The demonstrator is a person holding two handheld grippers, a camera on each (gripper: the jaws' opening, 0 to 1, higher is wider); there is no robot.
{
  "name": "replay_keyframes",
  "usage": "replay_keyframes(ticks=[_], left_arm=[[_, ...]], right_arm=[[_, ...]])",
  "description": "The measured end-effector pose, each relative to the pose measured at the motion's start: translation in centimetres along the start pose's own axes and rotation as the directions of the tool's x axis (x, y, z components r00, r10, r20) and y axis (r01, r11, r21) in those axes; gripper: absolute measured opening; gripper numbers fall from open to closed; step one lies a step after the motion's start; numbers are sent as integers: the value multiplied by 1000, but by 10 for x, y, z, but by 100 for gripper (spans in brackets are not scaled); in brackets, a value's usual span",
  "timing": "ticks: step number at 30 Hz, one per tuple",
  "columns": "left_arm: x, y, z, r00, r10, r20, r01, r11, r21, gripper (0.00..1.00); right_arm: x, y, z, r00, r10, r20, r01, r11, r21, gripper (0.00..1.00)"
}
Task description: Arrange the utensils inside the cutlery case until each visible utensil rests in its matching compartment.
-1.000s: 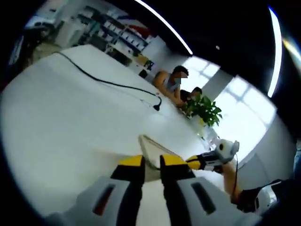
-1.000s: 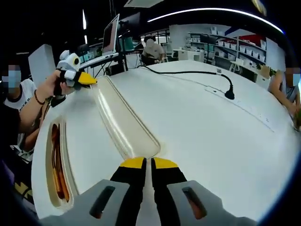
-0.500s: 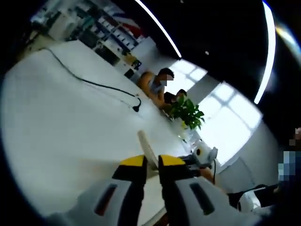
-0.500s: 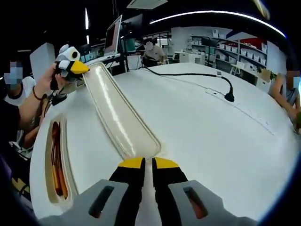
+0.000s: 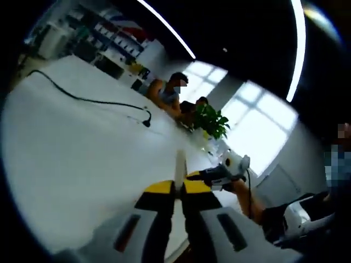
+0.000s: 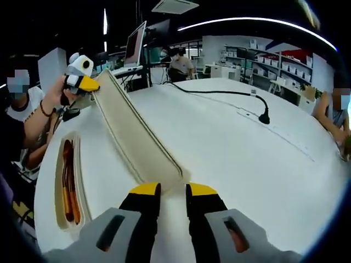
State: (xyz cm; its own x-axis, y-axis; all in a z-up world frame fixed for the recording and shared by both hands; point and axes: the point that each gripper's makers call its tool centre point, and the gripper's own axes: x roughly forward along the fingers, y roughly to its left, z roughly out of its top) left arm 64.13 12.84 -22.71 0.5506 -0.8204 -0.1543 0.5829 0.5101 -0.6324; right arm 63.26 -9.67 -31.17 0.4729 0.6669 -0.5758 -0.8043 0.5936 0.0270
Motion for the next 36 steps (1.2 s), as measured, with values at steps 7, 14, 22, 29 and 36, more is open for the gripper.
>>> replay_keyframes(ticks=[7,14,22,29,36], left_arm=[[-3,3,1,999,-33,-3,34,993,116,4],[-7,7,2,998,-56,-37,64,970,236,4],[3,-59,-38,989,-48,-139,115,843,526,4],[-4,-71,-52,979,-26,-200,166,667,727,4],[-8,-71,-65,971,-19,-240,214,521,826,4]], right_arm=[[-9,-5,4,1000,-19,3,19,975,-223,20],[-17,-2,11,1000,-12,18,17,962,-273,20],[-20,13,15,999,43,-24,-48,914,-404,20],[-17,28,7,996,75,-45,-87,849,-521,19],[-12,32,3,994,72,-83,-107,815,-569,17]])
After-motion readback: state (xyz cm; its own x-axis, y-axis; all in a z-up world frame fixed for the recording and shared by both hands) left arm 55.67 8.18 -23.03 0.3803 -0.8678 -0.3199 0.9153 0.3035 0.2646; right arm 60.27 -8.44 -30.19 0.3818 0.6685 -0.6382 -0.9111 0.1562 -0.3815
